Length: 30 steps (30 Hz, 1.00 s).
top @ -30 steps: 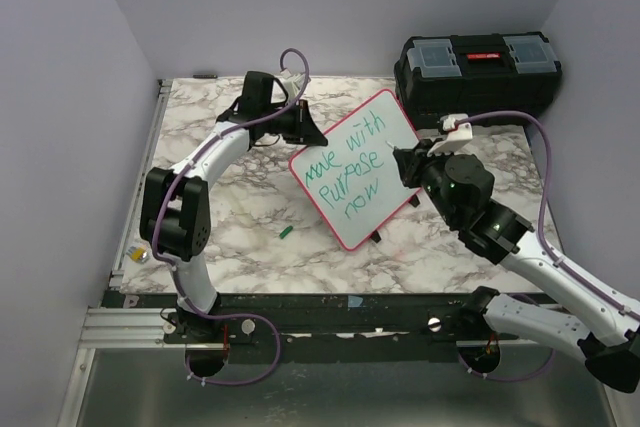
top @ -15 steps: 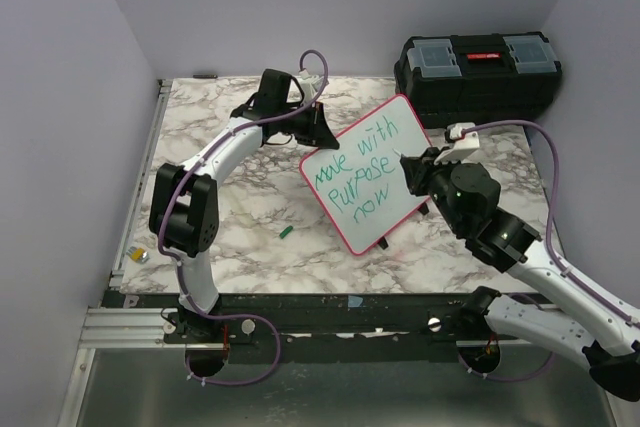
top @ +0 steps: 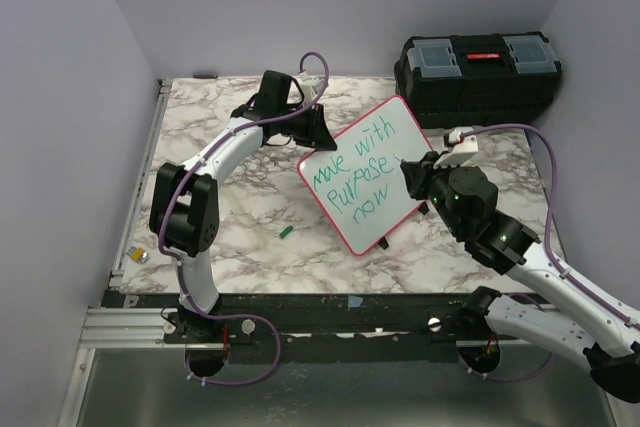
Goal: Write a sentence on the whiteboard
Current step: Put down the whiteboard on the whiteboard stand.
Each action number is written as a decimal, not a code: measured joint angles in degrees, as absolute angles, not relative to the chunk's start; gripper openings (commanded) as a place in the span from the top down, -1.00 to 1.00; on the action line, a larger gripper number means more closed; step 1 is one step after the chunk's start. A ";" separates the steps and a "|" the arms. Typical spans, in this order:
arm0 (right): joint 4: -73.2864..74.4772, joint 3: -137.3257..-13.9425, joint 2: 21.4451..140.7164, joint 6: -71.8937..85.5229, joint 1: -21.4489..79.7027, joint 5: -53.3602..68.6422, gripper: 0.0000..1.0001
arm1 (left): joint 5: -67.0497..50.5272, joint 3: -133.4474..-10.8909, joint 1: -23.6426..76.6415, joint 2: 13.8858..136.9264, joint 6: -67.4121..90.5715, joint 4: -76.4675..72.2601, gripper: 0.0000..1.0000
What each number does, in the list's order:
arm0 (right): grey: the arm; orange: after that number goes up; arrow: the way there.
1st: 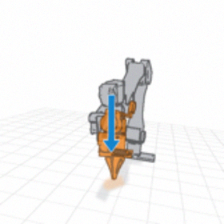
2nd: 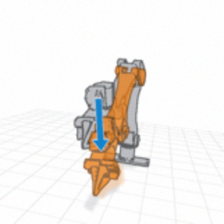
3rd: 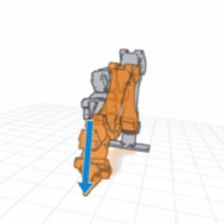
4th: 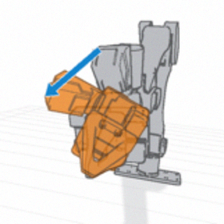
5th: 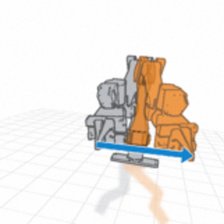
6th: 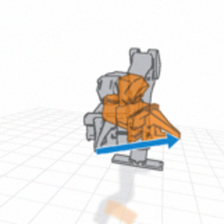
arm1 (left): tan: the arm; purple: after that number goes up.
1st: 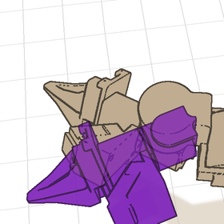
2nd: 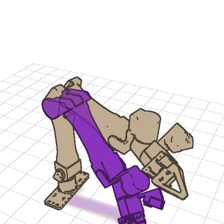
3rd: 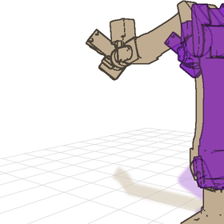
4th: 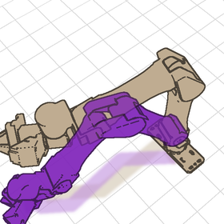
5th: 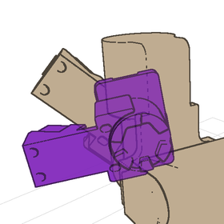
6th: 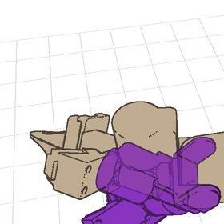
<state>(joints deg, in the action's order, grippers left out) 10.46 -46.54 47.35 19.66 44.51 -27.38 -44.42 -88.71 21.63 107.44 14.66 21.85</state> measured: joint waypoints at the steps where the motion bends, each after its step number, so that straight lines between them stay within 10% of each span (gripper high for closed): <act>1: 10.46 -46.54 47.37 19.68 44.51 -27.38 0.99 | -44.12 -88.68 21.63 107.48 14.28 22.15 0.59; 30: 10.46 -45.78 47.72 19.92 44.51 -27.40 0.99 | -40.38 -83.53 22.59 101.08 12.03 18.83 -0.08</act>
